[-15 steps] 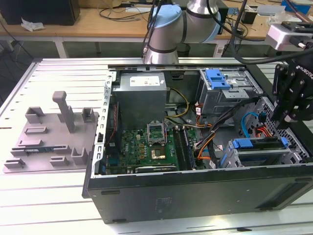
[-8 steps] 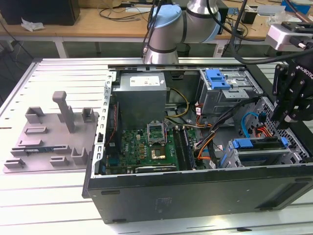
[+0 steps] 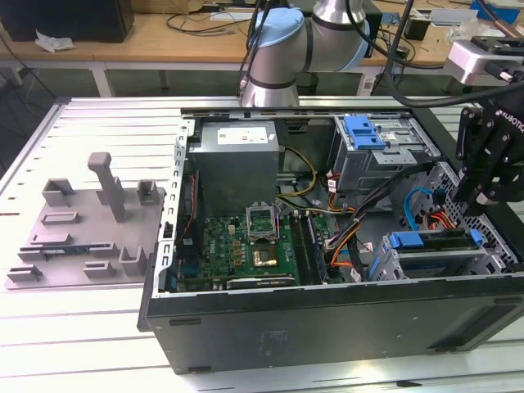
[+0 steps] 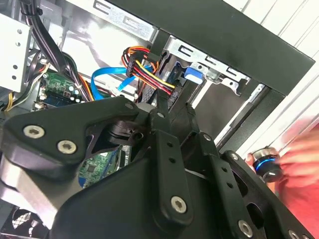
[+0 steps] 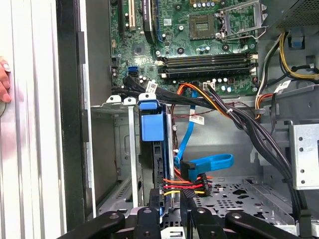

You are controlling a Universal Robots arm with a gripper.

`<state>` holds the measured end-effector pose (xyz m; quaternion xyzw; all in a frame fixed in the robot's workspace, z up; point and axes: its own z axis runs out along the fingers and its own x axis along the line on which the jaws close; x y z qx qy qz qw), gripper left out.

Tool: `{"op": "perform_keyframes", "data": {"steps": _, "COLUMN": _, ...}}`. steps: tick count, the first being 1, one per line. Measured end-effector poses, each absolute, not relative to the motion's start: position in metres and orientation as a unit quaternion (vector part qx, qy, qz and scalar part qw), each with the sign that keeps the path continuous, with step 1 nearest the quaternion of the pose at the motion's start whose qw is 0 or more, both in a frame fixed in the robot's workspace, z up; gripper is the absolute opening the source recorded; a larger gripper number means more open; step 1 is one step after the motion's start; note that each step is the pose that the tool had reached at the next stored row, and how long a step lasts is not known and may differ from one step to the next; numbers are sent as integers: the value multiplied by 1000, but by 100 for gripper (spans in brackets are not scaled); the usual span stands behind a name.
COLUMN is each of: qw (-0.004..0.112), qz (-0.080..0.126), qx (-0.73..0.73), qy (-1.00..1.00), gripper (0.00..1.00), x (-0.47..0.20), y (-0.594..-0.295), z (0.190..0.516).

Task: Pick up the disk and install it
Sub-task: 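Insert the second disk wire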

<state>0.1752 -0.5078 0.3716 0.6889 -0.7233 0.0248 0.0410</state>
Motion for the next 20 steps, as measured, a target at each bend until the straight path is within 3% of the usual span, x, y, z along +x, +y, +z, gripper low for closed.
{"op": "perform_keyframes", "data": {"steps": 7, "qw": 43, "qz": 27, "qx": 689, "qy": -723, "gripper": 31, "x": 175, "y": -504, "z": 372}}
{"op": "perform_keyframes", "data": {"steps": 11, "qw": 52, "qz": 37, "qx": 688, "qy": -723, "gripper": 31, "x": 175, "y": -486, "z": 372}}
{"op": "perform_keyframes", "data": {"steps": 13, "qw": 91, "qz": 75, "qx": 685, "qy": -719, "gripper": 31, "x": 175, "y": -467, "z": 372}}
{"op": "perform_keyframes", "data": {"steps": 14, "qw": 100, "qz": 84, "qx": 683, "qy": -718, "gripper": 31, "x": 175, "y": -463, "z": 372}}
{"op": "perform_keyframes", "data": {"steps": 16, "qw": 109, "qz": 94, "qx": 682, "qy": -717, "gripper": 31, "x": 175, "y": -457, "z": 372}}
{"op": "perform_keyframes", "data": {"steps": 20, "qw": 112, "qz": 97, "qx": 681, "qy": -717, "gripper": 31, "x": 172, "y": -455, "z": 371}}
